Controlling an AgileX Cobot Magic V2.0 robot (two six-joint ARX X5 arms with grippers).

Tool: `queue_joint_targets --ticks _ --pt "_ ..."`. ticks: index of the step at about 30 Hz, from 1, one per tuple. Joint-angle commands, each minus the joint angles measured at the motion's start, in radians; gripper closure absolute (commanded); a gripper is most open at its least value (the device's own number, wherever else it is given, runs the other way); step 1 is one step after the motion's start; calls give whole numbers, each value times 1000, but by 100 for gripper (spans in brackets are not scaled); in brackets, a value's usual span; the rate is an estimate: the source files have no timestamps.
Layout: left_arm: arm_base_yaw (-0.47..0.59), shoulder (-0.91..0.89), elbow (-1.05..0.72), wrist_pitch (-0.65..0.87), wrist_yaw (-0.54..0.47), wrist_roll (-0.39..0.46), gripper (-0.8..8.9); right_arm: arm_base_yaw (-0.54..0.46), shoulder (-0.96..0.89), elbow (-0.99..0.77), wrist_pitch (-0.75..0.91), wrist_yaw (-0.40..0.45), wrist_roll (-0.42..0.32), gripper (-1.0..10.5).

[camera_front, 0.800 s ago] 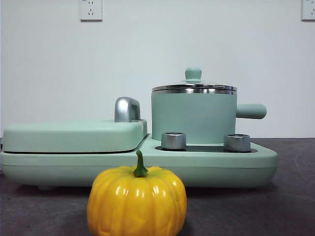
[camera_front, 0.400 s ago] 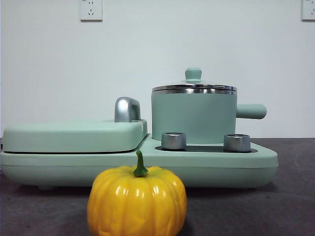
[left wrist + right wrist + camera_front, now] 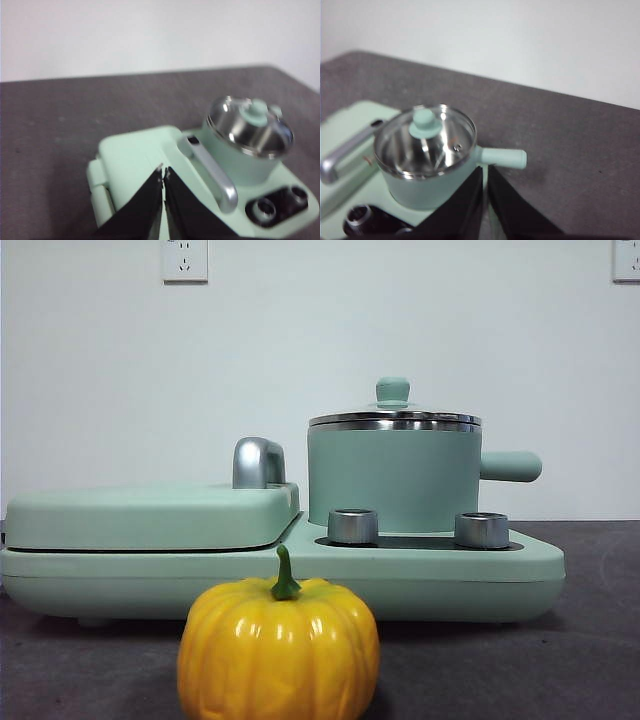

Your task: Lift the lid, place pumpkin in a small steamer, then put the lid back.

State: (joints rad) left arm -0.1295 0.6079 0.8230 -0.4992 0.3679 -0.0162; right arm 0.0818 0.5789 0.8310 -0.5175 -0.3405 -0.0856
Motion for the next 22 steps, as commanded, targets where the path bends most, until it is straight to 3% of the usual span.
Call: queue_joint_targets --ticks 1,6,8,10,13,22 --pt "-21 58 45 -18 17 152 803 13 42 20 -16 -4 -101 933" --pt "-74 145 91 -62 19 304 768 55 92 20 -69 1 -245 931" --pt "-90 163 98 -58 19 336 682 76 100 20 -85 0 -298 893" --pt "-103 172 104 -51 19 348 582 95 101 20 -93 9 -333 786" --pt "-121 175 104 -31 19 348 556 115 99 20 -93 40 -348 692" --pt "-186 201 104 106 19 346 560 122 99 20 -93 54 -340 685"
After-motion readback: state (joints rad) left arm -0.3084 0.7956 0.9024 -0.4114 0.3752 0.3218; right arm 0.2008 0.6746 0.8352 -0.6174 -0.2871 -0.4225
